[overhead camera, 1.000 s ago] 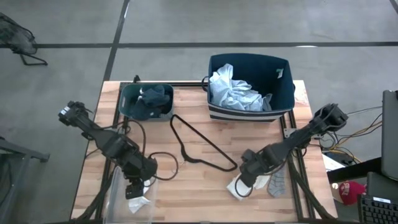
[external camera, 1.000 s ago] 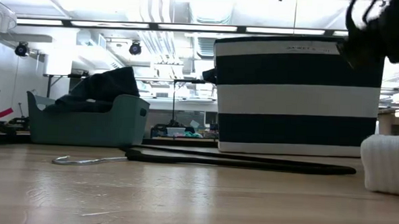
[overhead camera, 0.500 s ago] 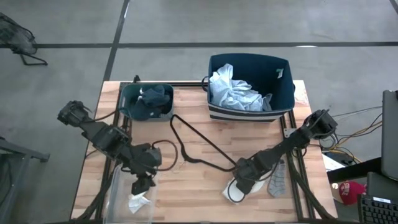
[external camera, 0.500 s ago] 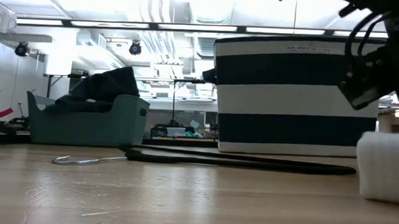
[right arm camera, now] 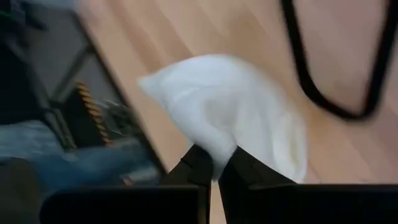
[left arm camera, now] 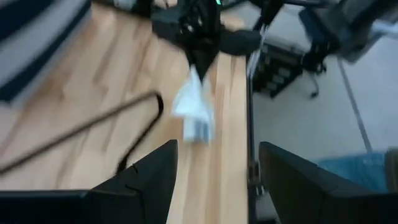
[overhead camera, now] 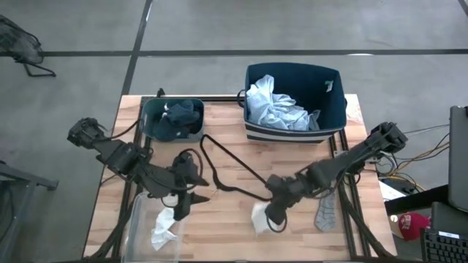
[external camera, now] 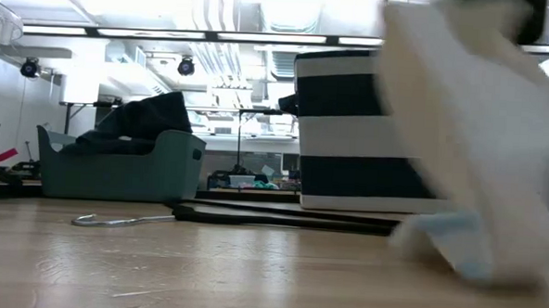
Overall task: Pick & Place Cloths
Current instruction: Put the light brown sock into the transparent bin
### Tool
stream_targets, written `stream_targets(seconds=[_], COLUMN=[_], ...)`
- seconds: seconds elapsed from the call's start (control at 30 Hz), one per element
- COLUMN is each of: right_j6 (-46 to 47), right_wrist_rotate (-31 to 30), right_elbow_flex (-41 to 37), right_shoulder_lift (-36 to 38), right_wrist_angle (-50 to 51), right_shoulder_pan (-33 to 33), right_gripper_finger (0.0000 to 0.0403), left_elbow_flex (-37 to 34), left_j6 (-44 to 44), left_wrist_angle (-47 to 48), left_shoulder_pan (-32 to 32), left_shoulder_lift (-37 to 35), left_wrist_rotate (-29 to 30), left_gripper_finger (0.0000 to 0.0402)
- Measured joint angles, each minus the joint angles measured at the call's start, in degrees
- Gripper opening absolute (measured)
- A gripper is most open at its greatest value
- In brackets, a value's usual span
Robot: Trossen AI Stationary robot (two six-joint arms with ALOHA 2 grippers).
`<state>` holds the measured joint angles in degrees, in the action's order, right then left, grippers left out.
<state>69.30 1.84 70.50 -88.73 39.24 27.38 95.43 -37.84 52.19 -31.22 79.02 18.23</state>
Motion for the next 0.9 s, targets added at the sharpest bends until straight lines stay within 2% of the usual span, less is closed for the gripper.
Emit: stream_targets(seconds=[0.2,0.47,0.63,0.9], right_j6=[-7.21,-14.37,-18.74,-22.0], right_wrist_rotate=[-3.5,-8.37,-8.62,-9.52], right_elbow_flex=[12.87,26.75,33.06,38.13], right_shoulder_lift=[-1.06,-3.21,-4.06,-4.75], right_wrist_angle=[2.36,2.41,2.36,2.03], right_shoulder_pan=[-2.95,-6.05,-7.33,-8.8], right_gripper_finger=[0.0009,0.0009,0.0009,0.0009], left_elbow_flex=[-0.07,-0.08,-0.08,-0.08], left_j6=[4.26,3.69,3.68,6.53], left_wrist_angle=[-6.85,-11.52,-11.6,-13.35], left_shoulder_pan=[2.86,6.52,6.98,7.23], left_shoulder_lift=[0.15,2.05,3.75,5.37], left_wrist_rotate=[1.76,1.13,0.34,0.75], left_gripper_finger=[0.0229,0.023,0.023,0.0222])
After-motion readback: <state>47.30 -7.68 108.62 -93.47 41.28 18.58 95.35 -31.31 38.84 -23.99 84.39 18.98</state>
